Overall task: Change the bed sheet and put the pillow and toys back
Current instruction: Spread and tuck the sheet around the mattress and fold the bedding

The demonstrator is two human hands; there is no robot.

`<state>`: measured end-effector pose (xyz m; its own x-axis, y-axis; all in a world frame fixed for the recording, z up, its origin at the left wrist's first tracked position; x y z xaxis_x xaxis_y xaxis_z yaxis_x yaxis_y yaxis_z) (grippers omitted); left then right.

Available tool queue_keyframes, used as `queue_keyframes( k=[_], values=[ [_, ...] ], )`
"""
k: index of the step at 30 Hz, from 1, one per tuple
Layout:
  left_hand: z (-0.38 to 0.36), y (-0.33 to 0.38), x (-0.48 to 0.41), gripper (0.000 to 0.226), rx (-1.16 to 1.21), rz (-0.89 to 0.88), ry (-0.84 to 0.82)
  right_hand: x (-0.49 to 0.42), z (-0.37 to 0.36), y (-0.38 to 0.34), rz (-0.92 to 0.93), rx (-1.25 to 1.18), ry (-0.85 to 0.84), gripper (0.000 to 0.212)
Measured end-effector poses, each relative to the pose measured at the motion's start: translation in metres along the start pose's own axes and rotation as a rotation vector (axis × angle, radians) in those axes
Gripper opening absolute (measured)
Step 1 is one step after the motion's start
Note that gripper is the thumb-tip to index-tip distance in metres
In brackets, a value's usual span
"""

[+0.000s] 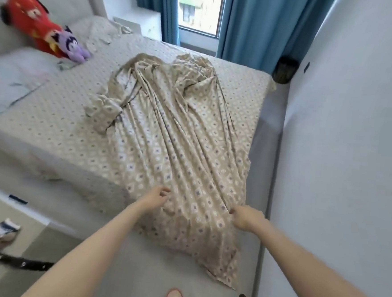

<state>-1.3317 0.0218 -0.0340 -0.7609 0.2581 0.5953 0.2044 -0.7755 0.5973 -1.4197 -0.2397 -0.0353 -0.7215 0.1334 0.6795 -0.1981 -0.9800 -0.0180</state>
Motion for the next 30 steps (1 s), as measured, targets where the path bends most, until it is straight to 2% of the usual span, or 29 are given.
queue_keyframes(
  k=[4,13,21,25,30],
  values=[
    [0.06,-0.032,0.007,0.036,0.101,0.032,0.084,-0.021,0.033,-0.051,0.051,-0.064,0.015,0.051],
    [0.188,-0.112,-0.01,0.034,0.297,0.159,0.278,-0.094,0.113,-0.175,0.224,-0.079,0.031,0.043],
    [0.32,-0.171,-0.086,0.032,0.429,0.26,0.347,-0.217,0.196,-0.298,0.276,-0.066,-0.015,0.046],
    [0.383,-0.175,-0.123,0.033,0.395,0.239,0.359,-0.261,0.237,-0.351,0.292,0.025,-0.048,0.046],
    [0.451,-0.181,-0.167,0.032,0.362,0.242,0.343,-0.294,0.285,-0.419,0.322,-0.003,-0.062,0.044]
  ],
)
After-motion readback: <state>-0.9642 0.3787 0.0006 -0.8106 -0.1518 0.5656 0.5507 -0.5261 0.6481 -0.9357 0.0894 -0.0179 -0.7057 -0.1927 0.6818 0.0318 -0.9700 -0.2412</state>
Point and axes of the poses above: each hand's wrist, its own x-axis away from the middle knuckle, its own z-axis out of the back of the hand, y = z × x, the point moved 9 cm from there along -x, towards the middle knuckle, and after that the axes turned 1 degree about x, right-handed, at the moved point
